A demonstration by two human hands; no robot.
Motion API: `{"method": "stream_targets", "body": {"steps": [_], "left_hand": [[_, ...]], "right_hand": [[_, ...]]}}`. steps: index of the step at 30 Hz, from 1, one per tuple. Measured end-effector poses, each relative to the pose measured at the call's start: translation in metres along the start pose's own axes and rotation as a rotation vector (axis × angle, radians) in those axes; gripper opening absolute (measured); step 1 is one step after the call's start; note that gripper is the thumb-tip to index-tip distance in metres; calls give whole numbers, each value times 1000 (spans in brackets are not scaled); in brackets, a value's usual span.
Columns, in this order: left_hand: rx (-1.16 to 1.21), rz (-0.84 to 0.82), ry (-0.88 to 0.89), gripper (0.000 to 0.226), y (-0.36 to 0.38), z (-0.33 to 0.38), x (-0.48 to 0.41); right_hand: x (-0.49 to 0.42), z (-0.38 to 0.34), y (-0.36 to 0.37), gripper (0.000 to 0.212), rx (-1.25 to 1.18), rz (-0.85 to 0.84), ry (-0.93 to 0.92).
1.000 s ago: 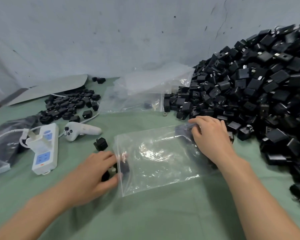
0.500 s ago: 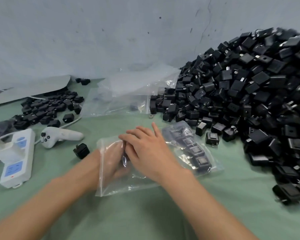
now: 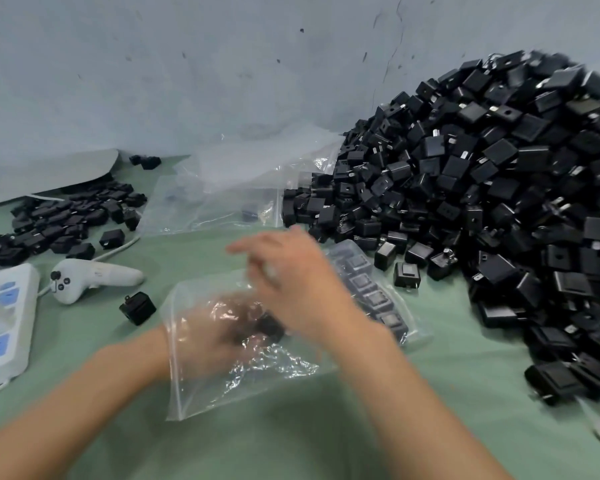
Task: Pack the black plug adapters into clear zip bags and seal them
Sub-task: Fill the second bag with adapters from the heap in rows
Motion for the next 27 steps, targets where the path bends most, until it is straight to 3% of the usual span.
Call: {"method": "stream_targets", "body": {"steps": [2,4,7,12,23,27], "left_hand": [[148,-138,3,32,4,9,-11],[227,-103,67,19,3,19,-22],[225,-71,25,30,10,19,-43],[285,-98,-50,44,26,19,-66],[484,-82,-126,30,38,13,-86],[414,-16,-87,23,40,20,-85]], "right_hand": [[4,46,-42,36,-69,217,199],[18,89,-69,37,-6,336,405],[37,129,-74,36,217,259,614],[42,138,-64,30,311,124,614],[41,143,-61,27,326,94,612],[41,143,-60,27,326,80,610]]}}
Point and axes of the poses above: each hand's wrist, its own x-axis away from the middle knuckle, its own y-axis out of the palm, z = x × y, the point moved 6 cm from there along -x, towards the middle knuckle, and after that the axes turned 3 degrees about z, right-handed, at the moved point
